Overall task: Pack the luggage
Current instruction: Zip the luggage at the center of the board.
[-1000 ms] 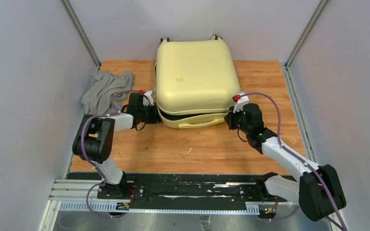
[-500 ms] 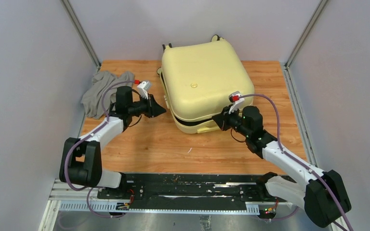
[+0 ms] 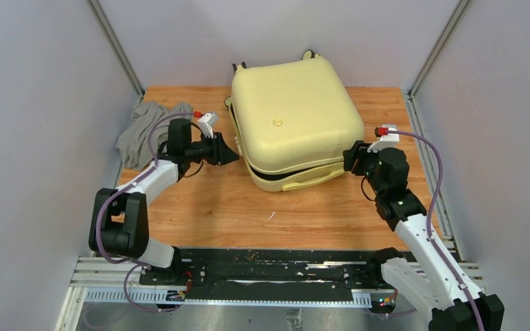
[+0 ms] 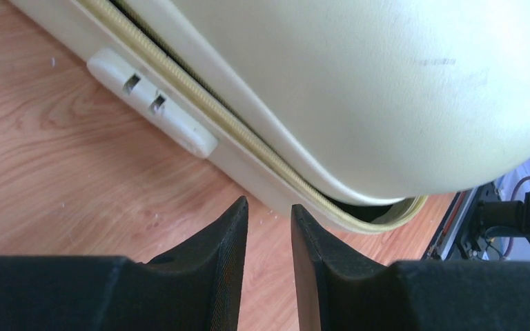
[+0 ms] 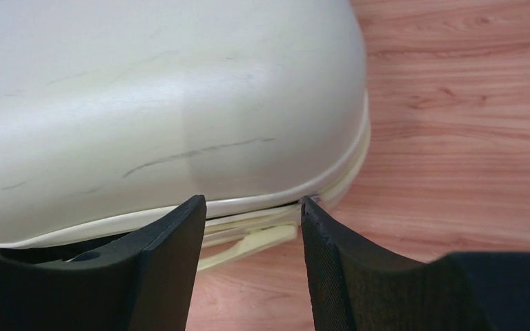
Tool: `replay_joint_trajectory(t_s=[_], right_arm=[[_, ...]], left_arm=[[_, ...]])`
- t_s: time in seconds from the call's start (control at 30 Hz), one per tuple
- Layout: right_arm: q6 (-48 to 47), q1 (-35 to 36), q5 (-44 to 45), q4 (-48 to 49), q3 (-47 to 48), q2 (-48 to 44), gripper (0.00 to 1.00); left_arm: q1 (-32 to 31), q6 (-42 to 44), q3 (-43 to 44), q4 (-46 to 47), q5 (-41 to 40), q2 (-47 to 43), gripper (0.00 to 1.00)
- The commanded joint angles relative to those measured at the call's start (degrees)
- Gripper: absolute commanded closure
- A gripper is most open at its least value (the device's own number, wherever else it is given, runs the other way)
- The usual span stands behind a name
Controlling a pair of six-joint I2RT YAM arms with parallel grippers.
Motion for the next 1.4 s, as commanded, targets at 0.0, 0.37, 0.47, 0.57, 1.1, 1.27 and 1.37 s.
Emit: replay_joint_trajectory(t_s=[0.0,0.37,0.47,0.57,1.1,1.27,1.37], right_arm=[[-0.02,-3.98,1.13,-6.54,0.35,-0.13,0.41],[3.61,-10.57,-10.17,-2.79,4.1,7.06,0.3],[5.49,-9.83,-18.56,-1.19,6.21,9.22,0.11],[7.72,-4.93,-18.56,0.4,4.8,9.63,0.08],[19.33,15.47,-8.46,15.01,-5.11,12.71,0.1],[24.45,15.74,-6.72,15.7,-4.66,15.39,0.1],[24.57,15.72,-5.93,17.06,-4.13,16.16,0.1]], left_arm=[[-1.62,-2.12,4.35,3.04,-0.81,2.03,0.65],[-4.05,-4.92,9.86,7.03,-1.84,5.8,0.63],[-3.96,-4.63,11.52,7.26,-1.92,5.08,0.63],[-3.96,-5.41,12.27,8.3,-1.21,5.32,0.62],[-7.13,-8.81,18.24,10.36,-0.25,8.91,0.62],[-5.46,-7.39,13.86,10.41,0.83,5.14,0.63],[-3.77,-5.8,10.45,10.38,1.29,2.85,0.63]])
